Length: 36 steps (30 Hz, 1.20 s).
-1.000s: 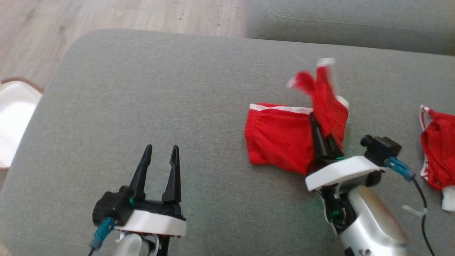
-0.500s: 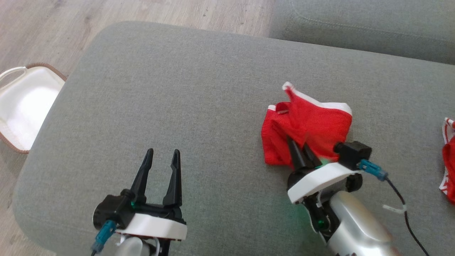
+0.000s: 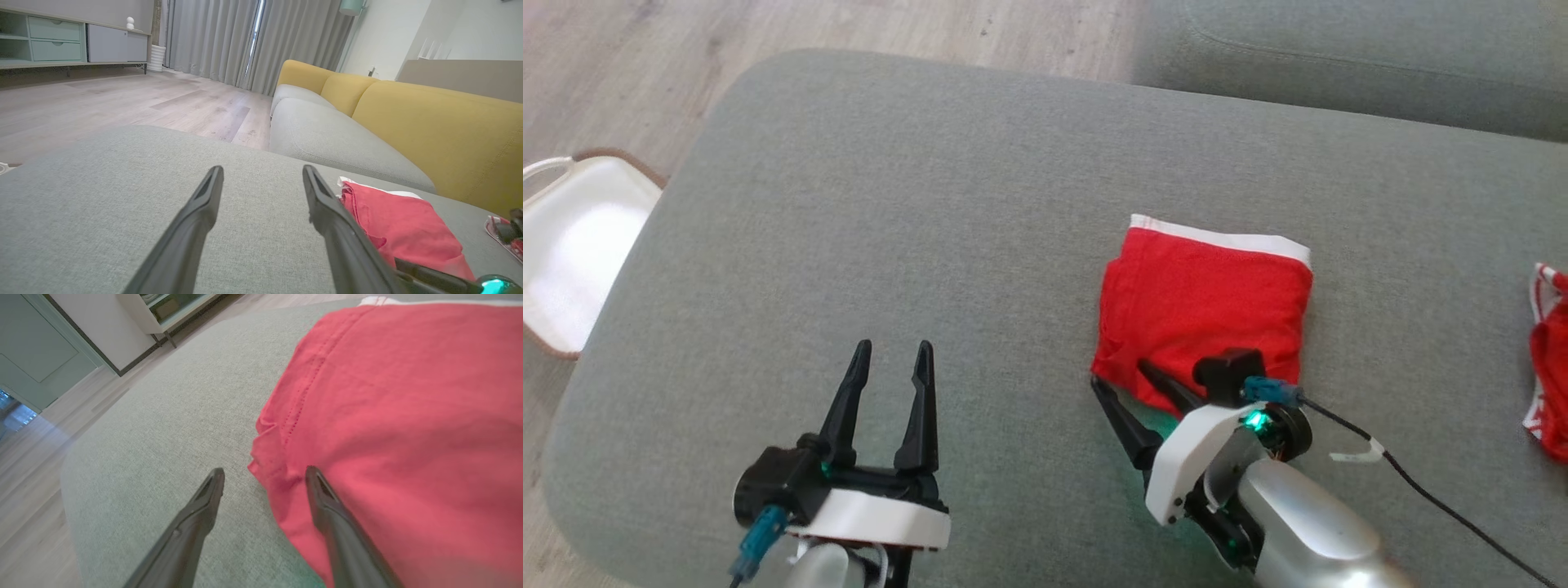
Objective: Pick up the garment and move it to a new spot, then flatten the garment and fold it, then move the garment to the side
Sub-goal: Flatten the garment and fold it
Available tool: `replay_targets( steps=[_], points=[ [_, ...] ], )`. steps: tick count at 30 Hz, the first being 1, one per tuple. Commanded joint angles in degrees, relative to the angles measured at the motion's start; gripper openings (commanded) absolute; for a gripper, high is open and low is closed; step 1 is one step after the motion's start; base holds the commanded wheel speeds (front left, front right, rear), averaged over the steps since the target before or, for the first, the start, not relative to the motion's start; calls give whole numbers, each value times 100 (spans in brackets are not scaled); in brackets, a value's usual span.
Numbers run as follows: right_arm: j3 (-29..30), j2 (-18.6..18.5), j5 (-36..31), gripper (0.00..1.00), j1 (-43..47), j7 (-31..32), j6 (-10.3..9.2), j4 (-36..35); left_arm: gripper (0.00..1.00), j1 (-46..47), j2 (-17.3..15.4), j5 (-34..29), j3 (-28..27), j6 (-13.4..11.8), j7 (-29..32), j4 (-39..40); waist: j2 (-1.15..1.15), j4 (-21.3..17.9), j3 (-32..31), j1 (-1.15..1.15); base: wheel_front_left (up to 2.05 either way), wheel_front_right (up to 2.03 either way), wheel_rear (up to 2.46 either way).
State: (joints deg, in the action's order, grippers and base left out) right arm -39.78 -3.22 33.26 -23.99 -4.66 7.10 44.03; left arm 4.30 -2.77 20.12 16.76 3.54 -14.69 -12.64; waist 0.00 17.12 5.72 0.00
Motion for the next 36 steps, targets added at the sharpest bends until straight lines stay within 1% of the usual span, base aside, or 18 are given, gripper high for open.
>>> replay_targets(
  steps=[1,5,9,12,14,15,16,20,23,28,33,34,35,36],
  points=[
    [-115,35,-46,100,-139,-12,39,-142,100,171,-10,32,-178,-19,-30,210,0,-74,-9,0,0,0,0],
    [46,17,-2,100,-195,-254,39,-315,100,180,-10,18,-234,-17,-30,247,0,-287,-26,0,0,0,0],
    [528,-211,-217,100,-239,-702,39,-651,100,213,-10,-13,-345,-16,-30,342,0,-578,-32,0,0,0,0],
    [1193,-443,-709,100,-142,-934,39,-966,100,254,-10,-31,-424,-5,-30,449,0,-797,-49,0,0,0,0],
    [1751,-490,-1141,100,43,-1000,39,-1297,100,277,-10,-10,-481,-14,-30,548,0,-942,-52,0,0,0,0],
    [2037,-482,-1391,100,178,-1015,39,-1508,100,283,-10,14,-508,-20,-30,601,0,-1013,-50,0,0,0,0],
    [2037,-482,-1391,100,178,-1015,39,-1508,100,283,-10,14,-508,-20,-30,601,0,-1013,-50,0,0,0,0],
    [3000,-257,-2151,100,884,-1030,39,-2501,100,295,-10,17,-543,-7,-30,739,0,-1245,-39,0,0,0,0],
    [3420,-67,-2589,100,1559,-1032,39,-3105,100,271,-10,17,-554,-16,-30,763,0,-1408,-39,0,0,0,0],
    [3553,18,-2738,100,1901,-1032,39,-3383,100,265,-10,38,-542,-17,-30,747,0,-1463,-7,0,0,0,0],
    [3520,32,-2664,100,1848,-1033,39,-3484,100,335,-10,63,-441,-6,-30,756,0,-1342,111,0,0,0,0],
    [3492,32,-2674,40,1802,-1033,39,-3493,100,351,-10,59,-419,1,-30,754,0,-1301,150,0,0,0,0],
    [3454,32,-2704,0,1741,-1030,39,-3498,100,367,-10,56,-396,8,-30,749,0,-1256,191,0,0,0,0],
    [3404,33,-2738,0,1667,-1023,39,-3495,100,383,-10,57,-371,15,-30,744,0,-1202,240,0,0,0,0]
  ],
)
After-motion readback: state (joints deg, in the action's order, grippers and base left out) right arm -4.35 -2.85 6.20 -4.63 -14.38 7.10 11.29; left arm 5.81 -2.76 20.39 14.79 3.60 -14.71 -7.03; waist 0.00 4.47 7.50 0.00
